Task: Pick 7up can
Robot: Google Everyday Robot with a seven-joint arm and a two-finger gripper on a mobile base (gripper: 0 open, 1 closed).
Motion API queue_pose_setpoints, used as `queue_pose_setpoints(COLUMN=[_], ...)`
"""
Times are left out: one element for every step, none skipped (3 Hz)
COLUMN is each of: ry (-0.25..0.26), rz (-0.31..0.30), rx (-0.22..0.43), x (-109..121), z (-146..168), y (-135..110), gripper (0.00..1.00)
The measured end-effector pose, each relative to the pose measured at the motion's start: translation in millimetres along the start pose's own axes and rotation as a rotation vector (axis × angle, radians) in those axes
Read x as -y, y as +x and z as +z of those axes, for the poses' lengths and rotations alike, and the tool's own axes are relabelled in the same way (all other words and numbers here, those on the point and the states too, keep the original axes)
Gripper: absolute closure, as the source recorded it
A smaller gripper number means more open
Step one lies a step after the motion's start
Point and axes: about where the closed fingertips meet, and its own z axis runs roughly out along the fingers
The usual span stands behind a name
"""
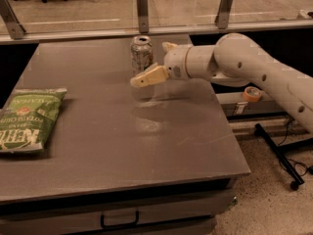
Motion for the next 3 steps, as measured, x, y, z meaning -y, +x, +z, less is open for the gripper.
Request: queue_pose_setpoints(ry=[-0.014,-0.045,-0.087], rz=[-0.015,-0.018,-0.026], rx=[0.025,0.043,0.057], x=[8,8,3], z=[22,37,47], y=[-4,-8,-17], gripper=[0.19,0.41,0.65])
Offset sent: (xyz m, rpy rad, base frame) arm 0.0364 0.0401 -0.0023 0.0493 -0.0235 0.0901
